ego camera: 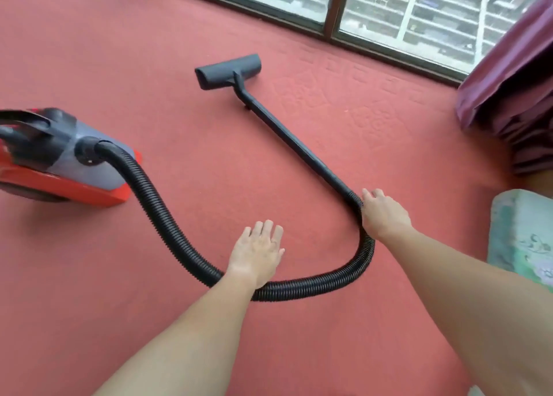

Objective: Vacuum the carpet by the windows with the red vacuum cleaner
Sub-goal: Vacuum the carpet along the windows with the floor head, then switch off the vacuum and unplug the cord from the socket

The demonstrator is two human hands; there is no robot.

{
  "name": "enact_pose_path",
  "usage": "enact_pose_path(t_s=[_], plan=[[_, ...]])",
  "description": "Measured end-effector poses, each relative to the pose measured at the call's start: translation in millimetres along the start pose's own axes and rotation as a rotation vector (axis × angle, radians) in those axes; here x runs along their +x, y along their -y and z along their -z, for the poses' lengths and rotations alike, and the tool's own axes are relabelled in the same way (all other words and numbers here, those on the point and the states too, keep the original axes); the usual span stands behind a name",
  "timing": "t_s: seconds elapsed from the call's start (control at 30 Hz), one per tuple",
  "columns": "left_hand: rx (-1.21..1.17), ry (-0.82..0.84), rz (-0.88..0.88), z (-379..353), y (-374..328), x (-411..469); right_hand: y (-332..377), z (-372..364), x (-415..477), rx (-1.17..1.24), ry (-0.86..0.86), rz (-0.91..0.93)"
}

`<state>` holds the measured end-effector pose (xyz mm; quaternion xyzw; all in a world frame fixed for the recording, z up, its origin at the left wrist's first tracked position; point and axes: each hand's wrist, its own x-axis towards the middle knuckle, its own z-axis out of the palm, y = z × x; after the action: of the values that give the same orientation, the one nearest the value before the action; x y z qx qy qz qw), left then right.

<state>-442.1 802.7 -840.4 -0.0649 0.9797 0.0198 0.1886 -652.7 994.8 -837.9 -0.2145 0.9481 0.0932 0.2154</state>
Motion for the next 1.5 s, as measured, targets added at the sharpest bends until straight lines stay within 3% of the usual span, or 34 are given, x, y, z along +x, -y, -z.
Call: enact_pose_path(t_s=[0.1,0.27,0.5,0.63,0.77,0.97,1.23,1.5], plan=[[0.034,-0.023,0.075,82,43,-46,16,81,-43,-0.130,-0.061,0.123],[-0.040,-0.053,0.341,254,96,-155,59,247,-129,-0.131,-0.123,0.304],[-0.180,-0.106,0.656,487,146,-322,179,507,-279,-0.066,-0.187,0.599],[-0.230,-0.178,0.765,561,188,-410,259,590,-358,-0.105,-0.219,0.802],[-0.339,-0.219,0.904,575,224,-481,314,609,-396,-0.120,-0.199,0.897],[-0.416,-0.127,1.019,550,254,-524,358,616,-395,-0.194,-0.126,0.916],[-0.442,0.000,1.056,542,309,-467,409,653,-306,-0.279,-0.121,0.986],[-0.588,0.045,1.328,535,360,-377,518,676,-172,-0.367,-0.039,1.212]])
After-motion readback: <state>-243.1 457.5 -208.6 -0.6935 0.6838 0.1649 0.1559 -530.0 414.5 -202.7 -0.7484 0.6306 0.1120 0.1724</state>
